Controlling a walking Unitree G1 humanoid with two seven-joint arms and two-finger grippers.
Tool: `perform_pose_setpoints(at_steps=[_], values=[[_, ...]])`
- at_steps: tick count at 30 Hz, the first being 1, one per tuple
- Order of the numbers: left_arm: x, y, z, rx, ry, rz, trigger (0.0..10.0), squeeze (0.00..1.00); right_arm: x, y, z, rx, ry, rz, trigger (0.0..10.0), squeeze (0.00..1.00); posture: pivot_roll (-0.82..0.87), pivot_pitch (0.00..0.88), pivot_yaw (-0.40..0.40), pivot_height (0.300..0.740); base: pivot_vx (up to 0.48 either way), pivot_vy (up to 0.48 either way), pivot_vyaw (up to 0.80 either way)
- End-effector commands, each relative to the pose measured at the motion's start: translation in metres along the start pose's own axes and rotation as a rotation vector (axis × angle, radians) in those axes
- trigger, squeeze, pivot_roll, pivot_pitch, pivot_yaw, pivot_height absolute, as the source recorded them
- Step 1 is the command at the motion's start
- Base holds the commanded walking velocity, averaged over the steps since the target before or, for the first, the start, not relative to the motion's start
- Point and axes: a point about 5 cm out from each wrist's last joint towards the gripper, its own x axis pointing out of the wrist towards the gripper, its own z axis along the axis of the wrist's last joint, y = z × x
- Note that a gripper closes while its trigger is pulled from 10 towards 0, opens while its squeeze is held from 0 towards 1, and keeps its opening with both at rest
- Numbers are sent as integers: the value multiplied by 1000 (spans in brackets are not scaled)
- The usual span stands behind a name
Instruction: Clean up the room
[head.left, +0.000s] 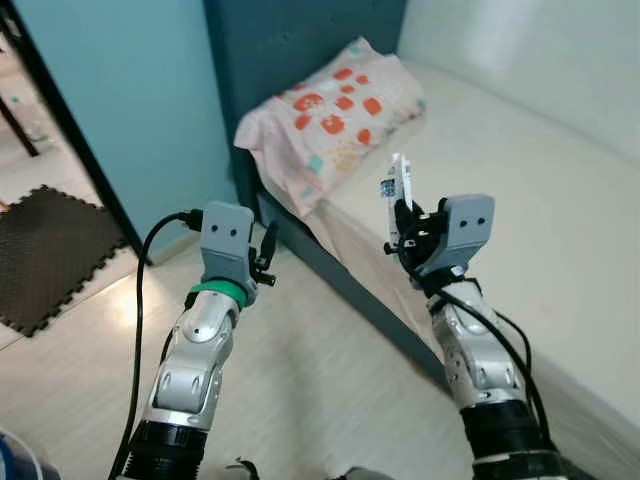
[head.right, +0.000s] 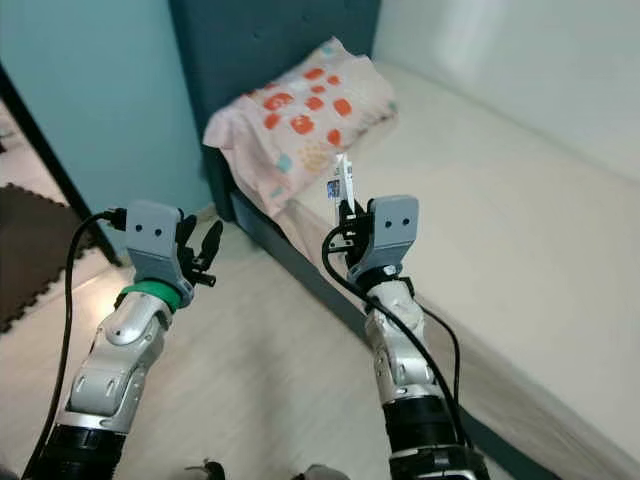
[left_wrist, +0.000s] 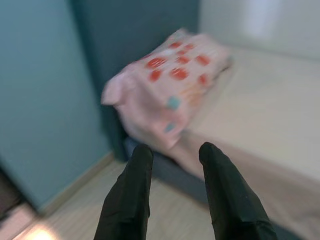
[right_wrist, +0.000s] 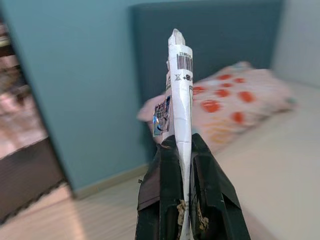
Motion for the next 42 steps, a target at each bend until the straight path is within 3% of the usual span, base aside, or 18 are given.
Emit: perform_pose_setpoints(at_steps=[1, 6, 17, 22, 32, 42], values=[[-1, -2, -4, 21, 36, 4, 10000, 0, -2, -1, -1, 1, 3, -1, 10000, 0, -65, 44, 4, 740, 0, 0, 788], [-2, -1, -4, 68, 25, -27, 10000, 0, -2, 5, -2, 17, 1, 43, 10000, 0, -66, 47, 9, 740, 0, 0, 788], [-9, 8, -14, 66, 85, 11, 10000, 0, -4, 23, -5, 37, 2, 138, 10000, 0, -56, 56, 12, 740, 0, 0, 781], [-9, 13, -17, 70, 106, 58, 10000, 0, -6, 40, -5, 66, 10, 261, 10000, 0, -52, 57, 13, 740, 0, 0, 781], [-8, 22, -21, 83, 130, 118, 10000, 0, -11, 56, -6, 93, 22, 394, 10000, 0, -46, 58, 11, 740, 0, 0, 781], [-8, 22, -21, 86, 134, 138, 10000, 0, -14, 62, -5, 119, 29, 457, 10000, 0, -44, 59, 13, 740, 0, 0, 781]])
